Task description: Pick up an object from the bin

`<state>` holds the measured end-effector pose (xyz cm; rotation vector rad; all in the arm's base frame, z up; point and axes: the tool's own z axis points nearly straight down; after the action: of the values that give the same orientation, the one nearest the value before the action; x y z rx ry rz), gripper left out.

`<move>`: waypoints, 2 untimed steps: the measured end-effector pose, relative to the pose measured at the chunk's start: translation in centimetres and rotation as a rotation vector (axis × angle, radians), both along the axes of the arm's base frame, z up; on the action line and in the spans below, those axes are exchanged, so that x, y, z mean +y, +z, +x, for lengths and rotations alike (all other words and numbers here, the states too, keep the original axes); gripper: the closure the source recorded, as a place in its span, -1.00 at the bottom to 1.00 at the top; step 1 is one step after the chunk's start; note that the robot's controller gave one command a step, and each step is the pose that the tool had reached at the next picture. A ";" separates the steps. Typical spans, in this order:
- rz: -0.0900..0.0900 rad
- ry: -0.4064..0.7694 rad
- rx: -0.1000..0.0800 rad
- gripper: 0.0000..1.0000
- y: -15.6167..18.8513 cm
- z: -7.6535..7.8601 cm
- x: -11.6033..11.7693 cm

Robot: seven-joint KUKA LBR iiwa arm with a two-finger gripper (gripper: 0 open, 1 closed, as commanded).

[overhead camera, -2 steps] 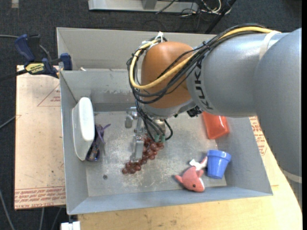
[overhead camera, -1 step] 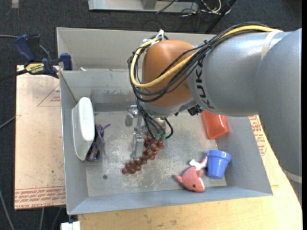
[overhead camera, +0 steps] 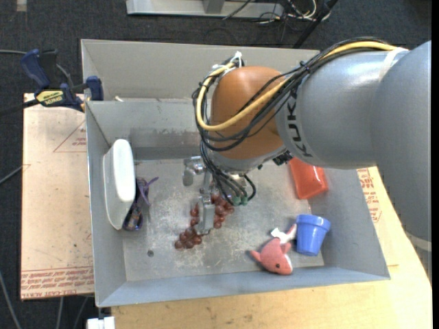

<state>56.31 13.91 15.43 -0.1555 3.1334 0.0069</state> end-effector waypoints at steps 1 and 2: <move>-0.002 0.194 0.003 1.00 -7.5 -2.6 -5.2; -0.002 0.194 0.003 1.00 -7.5 -2.6 -5.2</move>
Offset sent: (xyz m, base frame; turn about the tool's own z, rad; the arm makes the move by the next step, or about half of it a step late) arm 0.0000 0.0000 0.0000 0.0000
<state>53.71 8.69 7.91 -0.4588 3.1075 0.0043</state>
